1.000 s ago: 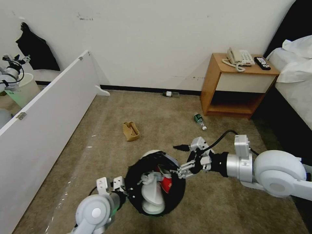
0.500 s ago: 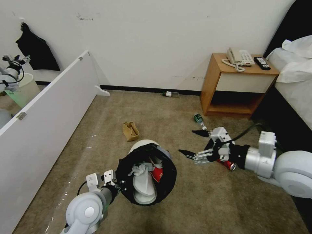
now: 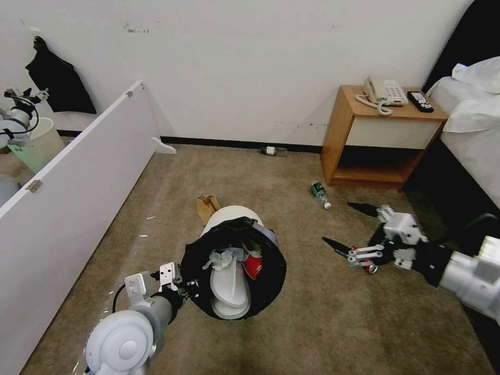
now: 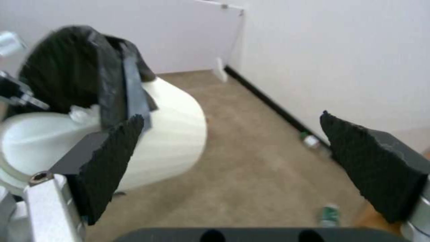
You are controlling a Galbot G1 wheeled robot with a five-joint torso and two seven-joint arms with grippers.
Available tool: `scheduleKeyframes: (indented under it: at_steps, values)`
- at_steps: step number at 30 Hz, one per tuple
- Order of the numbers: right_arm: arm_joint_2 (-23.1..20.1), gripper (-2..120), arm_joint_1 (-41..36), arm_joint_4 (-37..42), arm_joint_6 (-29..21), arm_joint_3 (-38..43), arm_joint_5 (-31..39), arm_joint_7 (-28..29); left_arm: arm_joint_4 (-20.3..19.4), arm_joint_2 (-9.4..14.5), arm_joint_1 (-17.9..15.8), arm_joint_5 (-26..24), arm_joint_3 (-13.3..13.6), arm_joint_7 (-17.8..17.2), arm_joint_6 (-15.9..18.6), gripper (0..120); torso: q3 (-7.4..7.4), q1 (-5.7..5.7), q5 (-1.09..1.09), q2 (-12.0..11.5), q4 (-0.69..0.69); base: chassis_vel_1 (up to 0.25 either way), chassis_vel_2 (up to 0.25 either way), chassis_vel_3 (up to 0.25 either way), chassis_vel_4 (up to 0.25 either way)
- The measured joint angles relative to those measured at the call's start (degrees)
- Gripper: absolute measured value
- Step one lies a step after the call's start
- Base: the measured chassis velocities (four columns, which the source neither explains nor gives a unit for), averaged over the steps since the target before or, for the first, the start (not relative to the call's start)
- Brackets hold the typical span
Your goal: Pick up the trash bin and place the garbage on the floor into it.
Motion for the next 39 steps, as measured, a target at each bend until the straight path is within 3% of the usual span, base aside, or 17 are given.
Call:
scheduleKeyframes:
  at_steps: [3,5,7,8,9,11,15,30,39]
  values:
    - [2.3,100,0.7,0.4,0.3,-0.3,-1.8,-0.9,-0.6,-0.1,0.4,0.7,-0.2,0.4,0.0,0,0.00,0.00,0.00,0.0,0.01,0.000,0.000,0.000,0.000]
    - [7.9,100,3.1,1.0,0.9,-1.2,-5.5,-3.0,-1.9,-0.1,1.4,2.1,-0.8,1.3,0.0,0,0.00,0.01,0.00,0.0,0.02,0.000,0.000,0.000,0.000]
    - [10.0,100,4.2,1.0,1.0,-1.4,-6.8,-3.9,-2.3,-0.2,1.9,2.9,-0.9,1.7,0.0,0,0.00,0.00,0.00,0.0,0.02,0.000,0.000,0.000,0.000]
    - [13.6,100,6.0,1.0,1.3,-1.6,-9.0,-5.8,-2.8,-0.5,2.6,4.3,-1.0,2.4,0.0,0,0.00,0.00,0.00,0.0,0.02,0.000,0.000,0.000,0.000]
    - [13.6,100,6.0,1.0,1.3,-1.6,-9.0,-5.8,-2.8,-0.5,2.6,4.3,-1.0,2.4,0.0,0,0.00,0.00,0.00,0.0,0.02,0.000,0.000,0.000,0.000]
    - [18.0,100,7.7,1.1,1.6,-2.3,-11.0,-7.1,-3.3,-1.3,3.4,5.7,-1.1,3.2,0.0,0,0.00,0.00,-0.01,0.0,0.02,0.000,0.000,0.000,0.000]
    - [22.7,100,9.8,1.3,1.9,-4.0,-12.1,-8.2,-3.6,-2.1,3.9,7.7,-1.3,4.2,0.0,0,0.00,0.00,0.00,0.0,0.01,0.000,0.000,0.000,0.000]
    - [32.7,100,13.3,0.4,2.8,-6.9,-14.9,-13.5,-3.4,-1.4,3.5,9.6,-1.3,5.4,0.0,0,0.01,0.00,0.00,0.0,0.00,0.000,0.000,0.000,0.000]
    - [35.2,100,13.1,1.0,2.9,-6.0,-14.7,-14.1,-2.5,-1.5,2.9,10.6,-0.3,6.4,0.0,0,0.01,0.00,-0.01,0.0,0.01,0.000,0.000,0.000,0.000]
